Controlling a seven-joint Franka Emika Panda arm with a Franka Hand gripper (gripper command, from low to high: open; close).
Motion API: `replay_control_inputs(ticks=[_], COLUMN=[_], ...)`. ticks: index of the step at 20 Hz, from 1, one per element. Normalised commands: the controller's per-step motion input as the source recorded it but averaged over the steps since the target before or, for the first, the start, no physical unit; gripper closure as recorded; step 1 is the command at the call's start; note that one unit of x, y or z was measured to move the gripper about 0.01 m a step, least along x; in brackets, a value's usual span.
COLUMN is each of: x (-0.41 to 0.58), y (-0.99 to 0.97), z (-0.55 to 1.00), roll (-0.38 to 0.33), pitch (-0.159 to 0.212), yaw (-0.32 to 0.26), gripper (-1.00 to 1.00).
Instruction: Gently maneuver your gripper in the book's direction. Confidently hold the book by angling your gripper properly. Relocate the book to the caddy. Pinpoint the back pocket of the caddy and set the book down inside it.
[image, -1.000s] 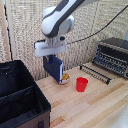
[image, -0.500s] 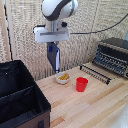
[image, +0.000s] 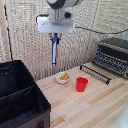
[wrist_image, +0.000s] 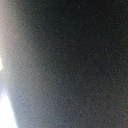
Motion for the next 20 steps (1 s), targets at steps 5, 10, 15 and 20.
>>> replay_control_inputs(ticks=[5, 10, 15, 20], x=[0.047, -0.001, 0.000, 0.000], y=[0.08, 0.24, 0.44, 0.48], z=[0.59, 0.46, 0.51, 0.49], roll=[0.014, 0.031, 0.000, 0.000], pitch=[0.000, -0.015, -0.032, -0.020], yaw=[-0.308, -0.280, -0.227, -0.209], gripper=[1.00, 1.00, 1.00, 1.00])
